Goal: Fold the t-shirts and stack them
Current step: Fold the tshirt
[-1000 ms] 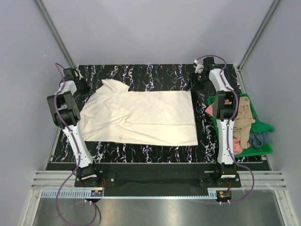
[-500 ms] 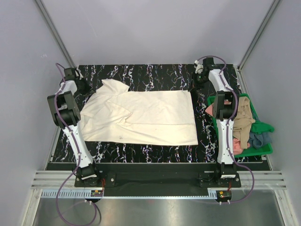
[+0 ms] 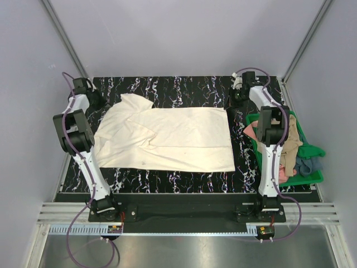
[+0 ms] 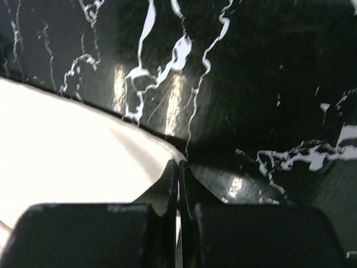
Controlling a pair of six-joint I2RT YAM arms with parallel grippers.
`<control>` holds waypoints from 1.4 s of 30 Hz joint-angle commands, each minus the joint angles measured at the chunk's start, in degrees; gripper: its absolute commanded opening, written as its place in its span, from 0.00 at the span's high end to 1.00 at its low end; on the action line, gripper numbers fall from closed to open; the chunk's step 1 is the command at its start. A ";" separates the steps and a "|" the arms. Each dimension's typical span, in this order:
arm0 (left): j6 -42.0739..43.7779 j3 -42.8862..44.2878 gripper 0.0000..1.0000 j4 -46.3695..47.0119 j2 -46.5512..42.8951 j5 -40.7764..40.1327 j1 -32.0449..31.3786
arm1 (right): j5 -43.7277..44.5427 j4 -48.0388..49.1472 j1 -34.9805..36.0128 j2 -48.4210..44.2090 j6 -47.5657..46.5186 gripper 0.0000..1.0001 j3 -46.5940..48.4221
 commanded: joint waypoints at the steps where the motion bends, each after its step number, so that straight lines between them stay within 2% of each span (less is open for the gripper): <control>1: -0.87 -1.84 1.00 2.31 -5.59 1.78 -0.25 | -2.47 11.95 -0.27 -9.40 0.37 1.00 -8.52; 5: -0.87 -4.39 1.00 3.02 -8.83 1.25 -0.16 | -3.96 20.73 -0.27 -13.89 1.08 1.00 -15.48; 12: -0.79 -7.21 1.00 3.72 -12.54 -0.33 -0.16 | -1.42 27.35 -0.27 -19.16 2.84 1.00 -21.30; 16: -1.66 -10.54 1.00 4.42 -14.47 -1.30 -0.16 | -3.09 31.13 -0.18 -22.24 2.40 1.00 -26.13; 23: -2.02 -17.40 1.00 6.10 -20.17 -5.69 0.19 | 2.35 48.59 -0.27 -30.24 4.68 1.00 -42.63; 26: -2.54 -19.25 1.00 7.06 -22.28 -7.62 0.46 | 4.20 53.18 -0.27 -33.67 5.47 1.00 -47.21; 34: -4.13 -23.28 1.00 7.59 -26.33 -9.91 1.25 | 5.08 58.02 -0.27 -38.24 8.29 1.00 -54.78; 42: -4.65 -29.08 1.00 7.85 -31.08 -10.88 1.60 | 7.72 56.28 -0.18 -44.39 12.76 1.00 -59.45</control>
